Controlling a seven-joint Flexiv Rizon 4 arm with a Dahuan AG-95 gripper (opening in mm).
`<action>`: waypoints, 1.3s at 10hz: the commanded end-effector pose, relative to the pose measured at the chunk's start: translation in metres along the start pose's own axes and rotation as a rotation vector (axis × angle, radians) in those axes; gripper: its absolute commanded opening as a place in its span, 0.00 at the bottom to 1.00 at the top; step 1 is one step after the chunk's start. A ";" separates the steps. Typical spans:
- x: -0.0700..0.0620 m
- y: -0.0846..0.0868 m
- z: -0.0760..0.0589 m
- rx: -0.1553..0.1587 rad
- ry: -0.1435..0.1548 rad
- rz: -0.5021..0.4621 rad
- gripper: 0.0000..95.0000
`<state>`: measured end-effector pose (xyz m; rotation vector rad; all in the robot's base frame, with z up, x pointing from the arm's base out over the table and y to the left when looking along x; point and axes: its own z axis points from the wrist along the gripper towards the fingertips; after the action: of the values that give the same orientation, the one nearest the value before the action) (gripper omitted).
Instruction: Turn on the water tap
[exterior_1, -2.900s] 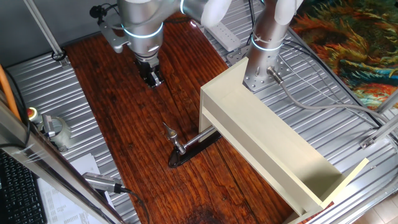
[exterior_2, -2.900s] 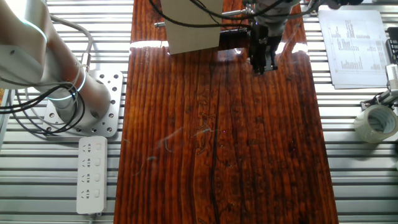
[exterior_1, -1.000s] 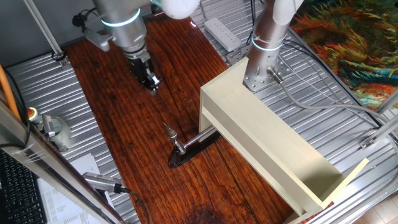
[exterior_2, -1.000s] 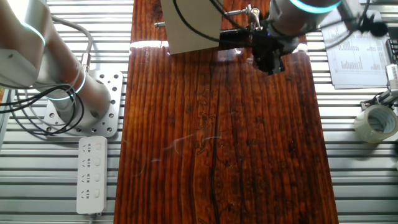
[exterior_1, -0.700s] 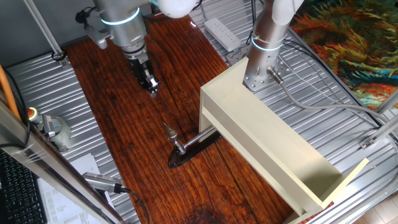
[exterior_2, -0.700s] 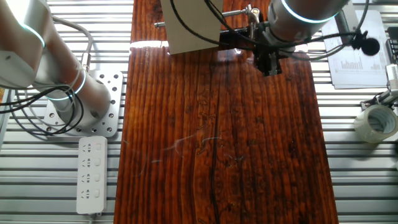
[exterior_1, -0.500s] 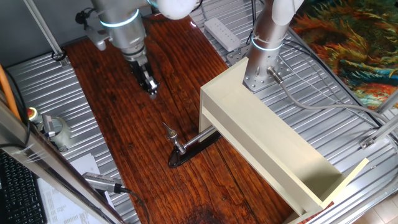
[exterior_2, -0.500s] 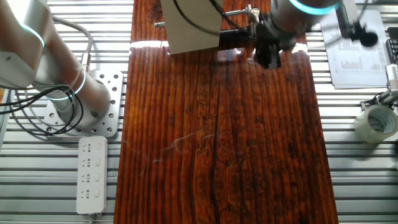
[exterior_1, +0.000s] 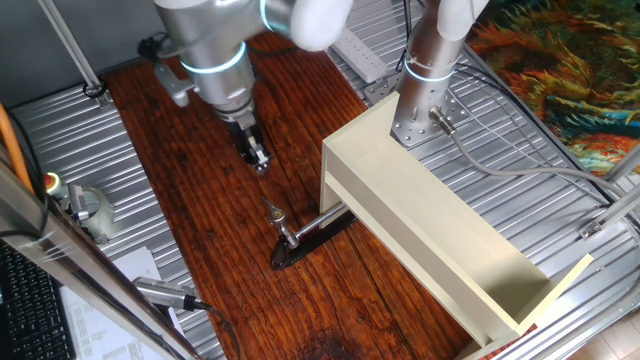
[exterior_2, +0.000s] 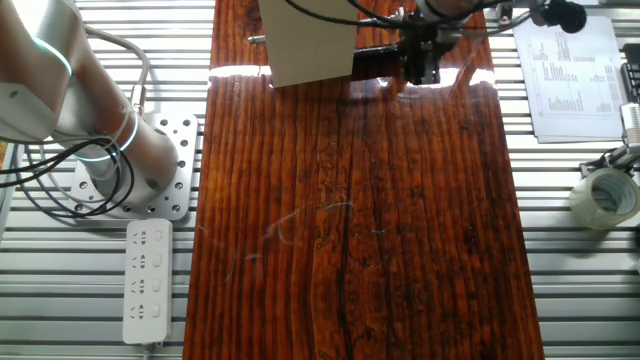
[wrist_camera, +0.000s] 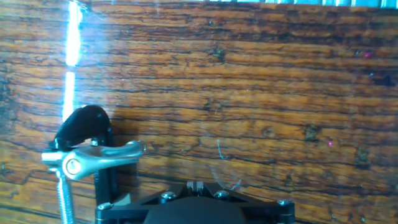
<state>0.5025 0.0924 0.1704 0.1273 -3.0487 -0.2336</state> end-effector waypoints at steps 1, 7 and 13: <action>-0.003 0.002 -0.001 -0.101 0.017 -0.024 0.00; -0.023 0.018 -0.002 -0.167 0.077 -0.025 0.00; -0.023 0.021 0.003 -0.215 0.129 -0.016 0.00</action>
<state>0.5248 0.1154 0.1683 0.1409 -2.8697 -0.5325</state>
